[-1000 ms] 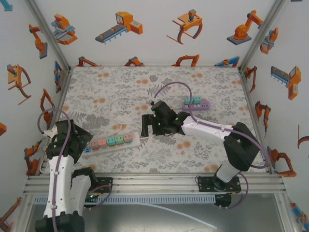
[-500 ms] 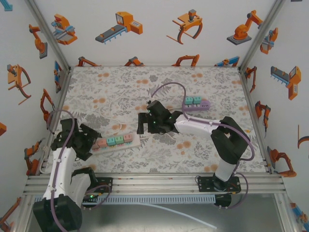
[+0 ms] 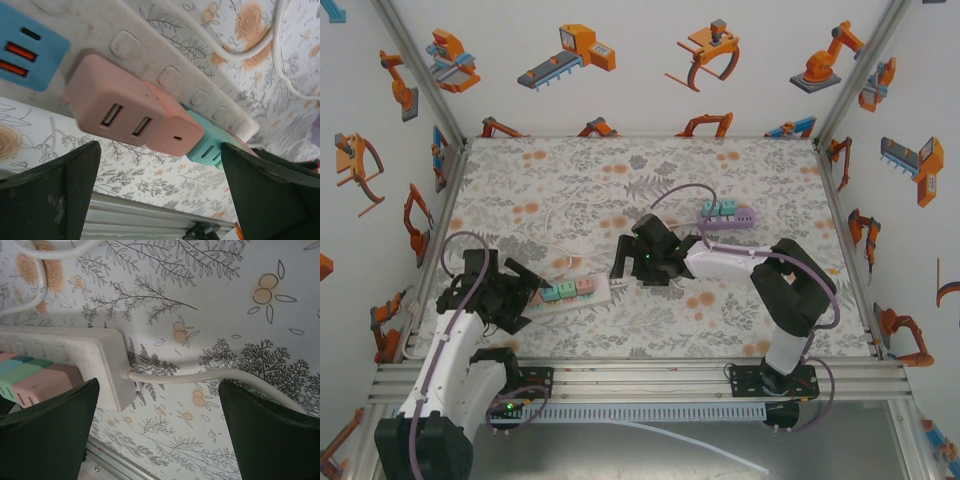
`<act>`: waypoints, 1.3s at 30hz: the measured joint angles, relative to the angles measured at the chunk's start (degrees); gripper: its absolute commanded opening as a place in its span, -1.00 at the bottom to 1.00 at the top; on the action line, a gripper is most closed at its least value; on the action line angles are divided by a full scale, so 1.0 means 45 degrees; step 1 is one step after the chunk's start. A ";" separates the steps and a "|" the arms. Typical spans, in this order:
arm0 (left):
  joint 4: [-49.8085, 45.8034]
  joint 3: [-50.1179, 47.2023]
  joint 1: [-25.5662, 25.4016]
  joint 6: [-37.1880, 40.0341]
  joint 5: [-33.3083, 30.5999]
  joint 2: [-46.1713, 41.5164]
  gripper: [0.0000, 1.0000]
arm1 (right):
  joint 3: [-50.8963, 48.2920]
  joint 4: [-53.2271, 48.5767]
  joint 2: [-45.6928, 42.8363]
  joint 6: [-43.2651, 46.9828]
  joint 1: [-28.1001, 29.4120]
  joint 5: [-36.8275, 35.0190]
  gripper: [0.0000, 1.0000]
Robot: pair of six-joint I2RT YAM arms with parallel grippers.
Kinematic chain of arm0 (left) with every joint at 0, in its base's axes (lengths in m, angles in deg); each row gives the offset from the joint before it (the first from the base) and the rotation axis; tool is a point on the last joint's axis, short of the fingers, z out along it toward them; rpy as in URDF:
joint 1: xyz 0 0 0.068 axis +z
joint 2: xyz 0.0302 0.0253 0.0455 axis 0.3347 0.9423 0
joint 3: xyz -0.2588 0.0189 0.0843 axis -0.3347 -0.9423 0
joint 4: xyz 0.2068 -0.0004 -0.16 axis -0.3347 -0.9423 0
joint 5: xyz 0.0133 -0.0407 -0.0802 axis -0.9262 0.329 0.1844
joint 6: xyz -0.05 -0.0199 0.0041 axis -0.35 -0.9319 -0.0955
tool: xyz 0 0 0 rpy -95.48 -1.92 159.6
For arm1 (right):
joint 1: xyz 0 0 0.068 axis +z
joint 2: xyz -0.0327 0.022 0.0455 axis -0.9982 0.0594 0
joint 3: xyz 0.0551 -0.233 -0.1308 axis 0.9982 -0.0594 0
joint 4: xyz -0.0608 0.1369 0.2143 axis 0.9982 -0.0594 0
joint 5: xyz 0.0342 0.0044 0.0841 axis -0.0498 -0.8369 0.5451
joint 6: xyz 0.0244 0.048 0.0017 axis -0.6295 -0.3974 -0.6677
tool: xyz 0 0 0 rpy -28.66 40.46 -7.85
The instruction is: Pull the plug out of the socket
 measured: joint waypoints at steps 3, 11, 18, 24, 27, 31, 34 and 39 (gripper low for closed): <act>-0.0947 0.0432 0.0058 -0.0447 -0.1962 -0.0597 0.94 | -0.0005 0.0039 -0.0087 -0.0097 -0.0019 -0.0015 0.88; -0.1467 0.0840 0.2327 -0.0204 -0.4396 -0.0549 0.43 | -0.0019 0.0058 -0.0228 -0.0185 -0.0019 -0.0005 0.88; -0.0267 0.0452 0.3308 -0.0010 -0.4371 0.1617 -0.01 | -0.0019 0.0058 -0.0228 -0.0180 -0.0019 0.0160 0.88; 0.1564 0.0311 0.3390 0.0034 -0.3395 0.2195 -0.20 | -0.0015 0.0053 -0.0228 -0.0180 -0.0019 0.0398 0.88; 0.2278 0.0189 0.3308 0.0073 -0.2482 0.2419 -0.24 | -0.0005 0.0005 -0.0228 -0.0185 -0.0019 0.0423 0.88; 0.2667 -0.0141 0.2827 -0.0112 -0.1477 0.2152 -0.22 | 0.0000 -0.0155 -0.0228 -0.0277 -0.0019 0.0355 0.89; 0.2764 -0.0408 0.1987 -0.0423 -0.1433 0.1710 -0.21 | 0.0000 -0.0301 -0.0228 -0.0437 -0.0019 0.0282 0.89; 0.3138 -0.0675 0.0296 -0.1370 -0.1598 0.1530 -0.21 | -0.0087 -0.0243 -0.0243 -0.0947 -0.0131 0.0180 0.85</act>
